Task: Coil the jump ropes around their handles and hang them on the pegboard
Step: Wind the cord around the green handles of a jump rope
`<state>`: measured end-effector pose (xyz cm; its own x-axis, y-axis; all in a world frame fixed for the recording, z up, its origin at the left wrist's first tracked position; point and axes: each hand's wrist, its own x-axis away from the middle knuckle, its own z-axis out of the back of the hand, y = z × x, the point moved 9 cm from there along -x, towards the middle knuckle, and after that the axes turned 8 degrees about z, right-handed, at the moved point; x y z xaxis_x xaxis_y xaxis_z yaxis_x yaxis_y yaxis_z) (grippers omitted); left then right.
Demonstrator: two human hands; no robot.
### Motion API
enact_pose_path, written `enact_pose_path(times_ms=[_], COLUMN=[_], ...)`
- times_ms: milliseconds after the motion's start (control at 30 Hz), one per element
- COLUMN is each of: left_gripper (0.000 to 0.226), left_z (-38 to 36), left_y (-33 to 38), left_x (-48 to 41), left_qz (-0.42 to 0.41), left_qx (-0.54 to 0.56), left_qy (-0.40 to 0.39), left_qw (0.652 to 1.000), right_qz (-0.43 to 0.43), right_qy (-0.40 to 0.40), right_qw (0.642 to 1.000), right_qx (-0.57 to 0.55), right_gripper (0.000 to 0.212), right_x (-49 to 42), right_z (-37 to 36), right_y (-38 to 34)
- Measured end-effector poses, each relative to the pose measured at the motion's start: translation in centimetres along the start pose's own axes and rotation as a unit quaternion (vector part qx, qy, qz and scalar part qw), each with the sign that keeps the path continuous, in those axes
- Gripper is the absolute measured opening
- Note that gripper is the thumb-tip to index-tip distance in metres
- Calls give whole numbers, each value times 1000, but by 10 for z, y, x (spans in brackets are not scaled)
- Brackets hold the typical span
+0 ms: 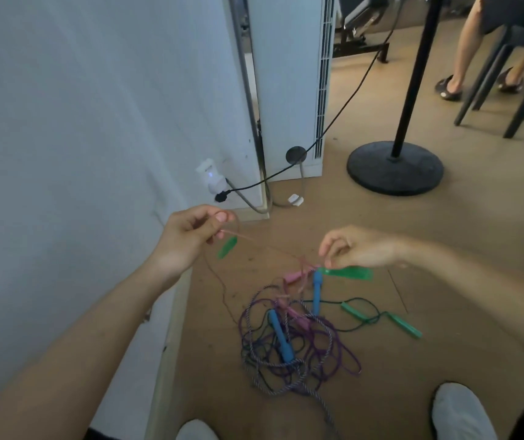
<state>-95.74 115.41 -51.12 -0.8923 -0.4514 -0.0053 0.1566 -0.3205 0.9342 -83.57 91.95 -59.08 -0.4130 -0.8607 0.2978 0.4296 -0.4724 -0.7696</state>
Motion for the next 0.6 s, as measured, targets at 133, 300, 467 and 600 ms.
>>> enact_pose_path(times_ms=[133, 300, 467, 600], left_gripper=[15, 21, 26, 26], left_z=[-9, -32, -42, -36], left_y=[4, 5, 10, 7], left_x=[0, 5, 8, 6], left_qz=[25, 65, 72, 92], left_qx=[57, 80, 85, 92], left_qy=[-44, -134, -164, -156], left_qw=[997, 986, 980, 979], right_qz=[73, 133, 185, 183], right_qy=[86, 103, 114, 100], right_qw=[993, 979, 963, 961], right_qx=[22, -116, -161, -184], right_gripper=[20, 67, 36, 9], right_x=[-10, -25, -36, -43], right_z=[7, -11, -28, -32], right_y=[-27, -60, -81, -85])
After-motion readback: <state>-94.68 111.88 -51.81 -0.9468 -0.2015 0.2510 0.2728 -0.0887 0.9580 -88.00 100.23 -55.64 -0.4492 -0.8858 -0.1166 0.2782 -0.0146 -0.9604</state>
